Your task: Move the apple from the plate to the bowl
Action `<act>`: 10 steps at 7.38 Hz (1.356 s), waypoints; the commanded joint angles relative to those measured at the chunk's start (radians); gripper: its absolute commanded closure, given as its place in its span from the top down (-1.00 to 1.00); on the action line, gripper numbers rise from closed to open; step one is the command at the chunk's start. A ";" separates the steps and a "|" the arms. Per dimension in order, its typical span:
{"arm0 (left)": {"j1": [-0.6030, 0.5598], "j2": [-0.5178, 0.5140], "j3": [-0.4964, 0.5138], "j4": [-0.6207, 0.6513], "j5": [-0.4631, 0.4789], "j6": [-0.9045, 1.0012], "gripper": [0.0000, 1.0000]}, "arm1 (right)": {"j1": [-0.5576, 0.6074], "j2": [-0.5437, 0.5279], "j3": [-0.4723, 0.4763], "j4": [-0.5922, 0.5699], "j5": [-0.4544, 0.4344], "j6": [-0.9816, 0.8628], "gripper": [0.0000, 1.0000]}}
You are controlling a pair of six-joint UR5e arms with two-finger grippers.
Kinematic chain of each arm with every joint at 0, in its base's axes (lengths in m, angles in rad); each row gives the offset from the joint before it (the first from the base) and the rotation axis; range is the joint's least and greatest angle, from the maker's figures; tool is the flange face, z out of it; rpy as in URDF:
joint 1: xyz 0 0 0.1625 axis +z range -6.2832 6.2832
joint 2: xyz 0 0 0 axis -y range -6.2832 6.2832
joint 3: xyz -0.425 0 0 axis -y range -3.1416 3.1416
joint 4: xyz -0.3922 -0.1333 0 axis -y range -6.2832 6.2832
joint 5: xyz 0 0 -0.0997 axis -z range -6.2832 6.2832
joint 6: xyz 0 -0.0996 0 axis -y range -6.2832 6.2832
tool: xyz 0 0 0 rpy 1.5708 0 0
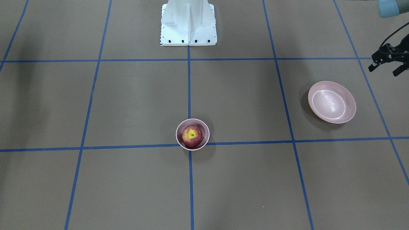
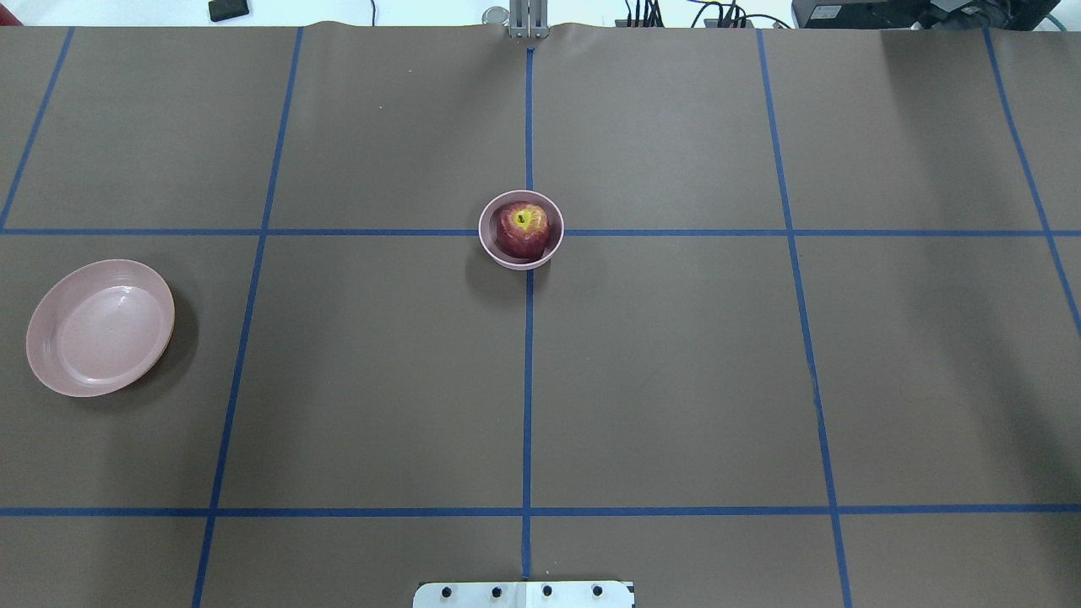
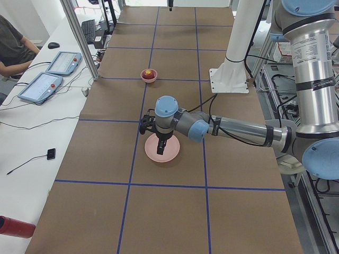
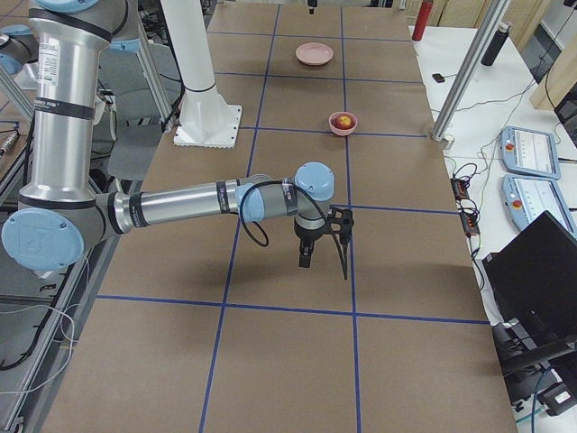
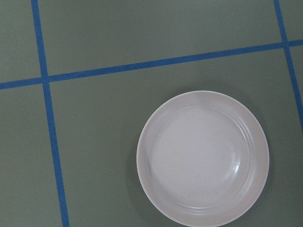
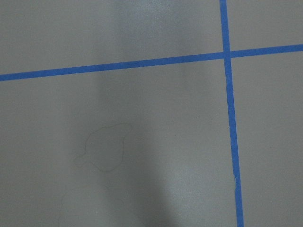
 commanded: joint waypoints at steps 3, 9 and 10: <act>0.000 -0.005 -0.005 -0.002 -0.003 -0.003 0.96 | -0.001 0.000 0.000 0.001 0.000 0.002 1.00; 0.000 -0.002 0.011 -0.002 -0.001 -0.204 0.96 | 0.001 0.000 0.008 0.001 0.002 0.003 1.00; 0.002 -0.005 0.034 0.003 0.002 -0.230 0.96 | 0.001 0.000 0.009 0.001 0.006 0.003 1.00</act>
